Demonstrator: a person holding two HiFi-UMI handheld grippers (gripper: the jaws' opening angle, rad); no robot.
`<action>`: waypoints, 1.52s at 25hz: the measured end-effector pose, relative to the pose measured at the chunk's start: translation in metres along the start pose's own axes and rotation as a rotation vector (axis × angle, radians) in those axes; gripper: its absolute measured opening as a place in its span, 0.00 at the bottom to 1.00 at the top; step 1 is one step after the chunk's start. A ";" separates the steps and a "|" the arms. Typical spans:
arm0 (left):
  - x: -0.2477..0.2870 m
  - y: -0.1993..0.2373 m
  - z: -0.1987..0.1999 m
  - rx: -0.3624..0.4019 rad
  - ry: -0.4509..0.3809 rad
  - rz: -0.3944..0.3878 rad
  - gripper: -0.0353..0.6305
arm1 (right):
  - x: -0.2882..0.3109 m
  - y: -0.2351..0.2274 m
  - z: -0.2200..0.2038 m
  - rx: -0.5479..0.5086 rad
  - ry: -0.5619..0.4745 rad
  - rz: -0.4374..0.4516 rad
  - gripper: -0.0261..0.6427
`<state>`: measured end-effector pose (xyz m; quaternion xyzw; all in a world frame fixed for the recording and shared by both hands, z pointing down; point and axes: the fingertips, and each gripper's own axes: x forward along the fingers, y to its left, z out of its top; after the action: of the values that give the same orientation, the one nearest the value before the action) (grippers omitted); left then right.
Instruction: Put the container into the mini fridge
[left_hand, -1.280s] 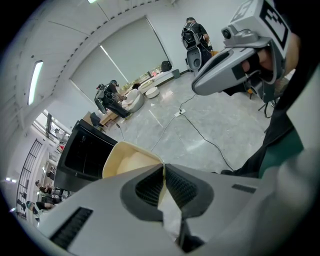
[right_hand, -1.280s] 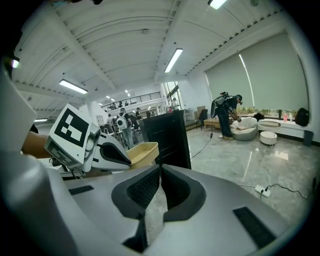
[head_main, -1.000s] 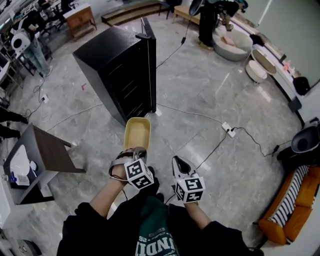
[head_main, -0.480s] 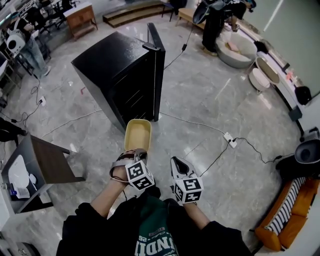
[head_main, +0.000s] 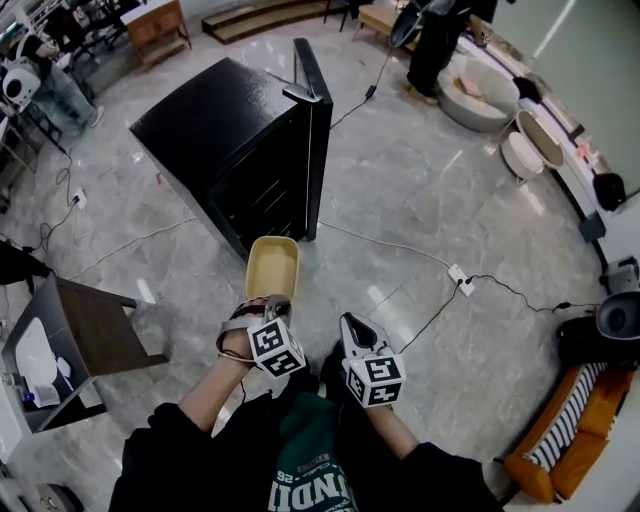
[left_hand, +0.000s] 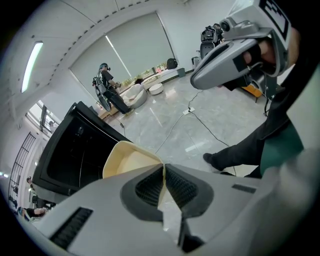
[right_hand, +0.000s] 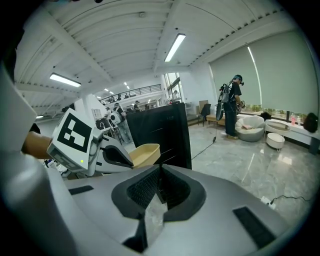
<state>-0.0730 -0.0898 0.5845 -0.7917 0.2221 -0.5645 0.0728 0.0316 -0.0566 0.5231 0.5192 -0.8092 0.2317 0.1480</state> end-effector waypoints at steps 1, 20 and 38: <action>0.004 0.003 0.001 -0.002 0.003 -0.002 0.09 | 0.004 -0.003 0.002 0.002 0.002 0.003 0.09; 0.071 0.085 0.034 -0.206 0.127 0.088 0.09 | 0.086 -0.081 0.068 -0.074 0.018 0.215 0.09; 0.129 0.127 0.017 -0.313 0.167 0.148 0.09 | 0.116 -0.132 0.057 -0.100 0.080 0.235 0.09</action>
<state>-0.0575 -0.2614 0.6433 -0.7251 0.3699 -0.5801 -0.0288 0.1035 -0.2232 0.5600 0.4032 -0.8685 0.2274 0.1774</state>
